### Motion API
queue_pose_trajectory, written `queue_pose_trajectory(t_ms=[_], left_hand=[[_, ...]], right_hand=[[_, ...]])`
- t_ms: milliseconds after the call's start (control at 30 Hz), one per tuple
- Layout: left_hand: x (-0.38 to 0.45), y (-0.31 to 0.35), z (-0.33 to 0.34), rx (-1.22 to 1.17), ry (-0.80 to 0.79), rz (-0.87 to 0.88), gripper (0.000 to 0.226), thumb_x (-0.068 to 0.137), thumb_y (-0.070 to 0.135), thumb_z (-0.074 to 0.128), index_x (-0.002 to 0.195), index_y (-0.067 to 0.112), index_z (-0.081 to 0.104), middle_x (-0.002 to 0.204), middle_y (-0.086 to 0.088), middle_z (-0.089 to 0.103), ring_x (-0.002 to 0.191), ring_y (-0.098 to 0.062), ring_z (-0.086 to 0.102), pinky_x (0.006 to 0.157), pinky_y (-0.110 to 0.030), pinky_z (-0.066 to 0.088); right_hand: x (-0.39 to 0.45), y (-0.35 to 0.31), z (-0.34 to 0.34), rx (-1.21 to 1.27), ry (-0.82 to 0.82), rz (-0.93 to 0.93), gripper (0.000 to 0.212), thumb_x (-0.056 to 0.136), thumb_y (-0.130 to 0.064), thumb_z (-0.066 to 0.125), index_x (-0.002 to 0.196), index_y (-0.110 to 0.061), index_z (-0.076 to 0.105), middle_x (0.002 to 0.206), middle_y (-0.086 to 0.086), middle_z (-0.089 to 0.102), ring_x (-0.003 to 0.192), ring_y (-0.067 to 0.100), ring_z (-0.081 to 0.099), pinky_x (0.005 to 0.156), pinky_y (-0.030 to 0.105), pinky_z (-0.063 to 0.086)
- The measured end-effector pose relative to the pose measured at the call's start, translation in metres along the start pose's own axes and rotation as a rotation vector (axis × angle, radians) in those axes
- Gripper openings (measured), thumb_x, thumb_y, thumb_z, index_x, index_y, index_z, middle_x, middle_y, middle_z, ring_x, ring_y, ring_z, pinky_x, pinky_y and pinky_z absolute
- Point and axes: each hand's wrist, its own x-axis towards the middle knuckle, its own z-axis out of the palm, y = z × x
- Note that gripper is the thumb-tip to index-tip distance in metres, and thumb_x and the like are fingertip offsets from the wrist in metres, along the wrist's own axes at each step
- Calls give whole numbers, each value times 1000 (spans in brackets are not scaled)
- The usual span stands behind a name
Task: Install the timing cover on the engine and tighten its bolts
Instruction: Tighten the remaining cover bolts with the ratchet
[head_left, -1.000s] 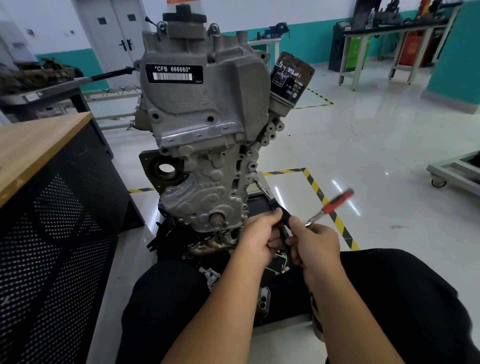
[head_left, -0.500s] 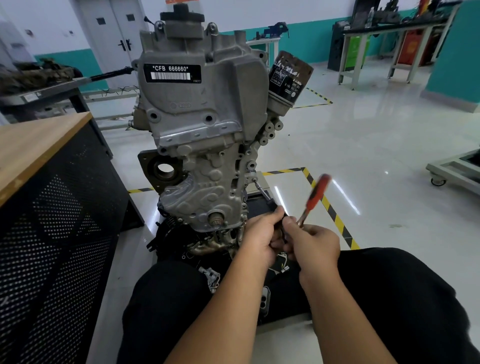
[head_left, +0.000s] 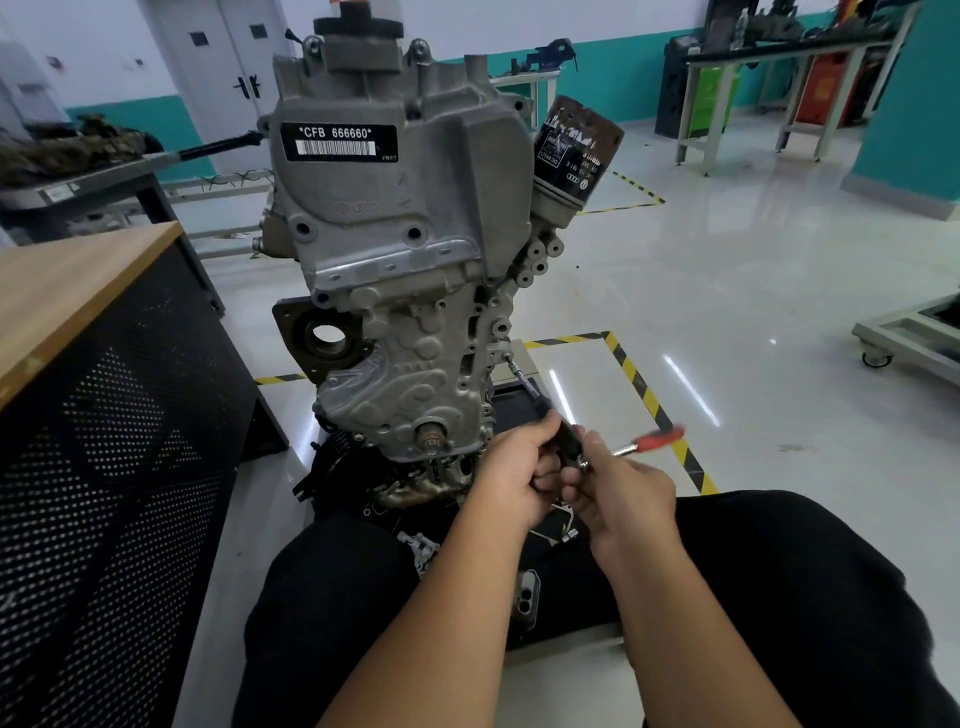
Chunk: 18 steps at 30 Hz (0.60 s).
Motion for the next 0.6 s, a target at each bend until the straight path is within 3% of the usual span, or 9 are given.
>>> queue_pose_trajectory(t_ms=[67, 133, 200, 300, 467, 500, 600], left_hand=[[0, -1, 1, 9, 14, 31, 26, 98, 31, 65, 95, 5, 70, 43, 4, 50, 30, -7, 34, 35, -16, 24], [0, -2, 3, -13, 27, 57, 28, 97, 31, 67, 98, 3, 71, 47, 3, 57, 31, -6, 40, 35, -15, 27], [1, 0, 4, -32, 21, 41, 29, 94, 33, 70, 95, 4, 72, 50, 4, 55, 34, -7, 38, 35, -16, 27], [2, 1, 1, -57, 3, 10, 28, 93, 33, 71, 73, 13, 70, 55, 3, 42, 33, -5, 29, 33, -17, 21], [-1, -1, 1, -21, 8, 30, 31, 97, 32, 67, 99, 2, 71, 42, 5, 53, 29, -7, 42, 34, -14, 29], [0, -1, 1, -32, 4, 21, 31, 95, 35, 69, 94, 4, 72, 42, 4, 51, 30, -8, 41, 35, -14, 29], [2, 2, -1, -57, -2, 7, 30, 90, 37, 74, 71, 14, 72, 48, 3, 40, 33, -8, 31, 34, -15, 23]], right_hand=[[3, 4, -2, -359, 64, -234, 15, 86, -24, 82, 80, -16, 71, 65, 5, 74, 57, 19, 73, 62, 40, 65], [2, 8, -3, -482, 105, -365, 17, 80, -27, 87, 78, -24, 70, 65, -2, 75, 60, 16, 74, 67, 42, 65], [-1, 7, -2, -321, 62, -294, 18, 80, -26, 87, 82, -17, 72, 67, 3, 76, 62, 21, 76, 65, 40, 65], [-1, 1, 0, 66, -18, -47, 25, 89, -19, 80, 85, 2, 68, 64, 15, 74, 57, 26, 74, 54, 31, 60], [2, 7, -2, -424, 80, -298, 20, 79, -25, 88, 76, -15, 70, 64, 4, 75, 61, 21, 75, 67, 43, 65], [-1, 7, -1, -393, 59, -289, 21, 79, -25, 88, 77, -12, 70, 64, 5, 74, 59, 22, 75, 65, 43, 65], [-4, -3, 1, 35, -56, -19, 26, 89, -20, 80, 86, 3, 68, 59, 13, 71, 50, 24, 71, 51, 31, 59]])
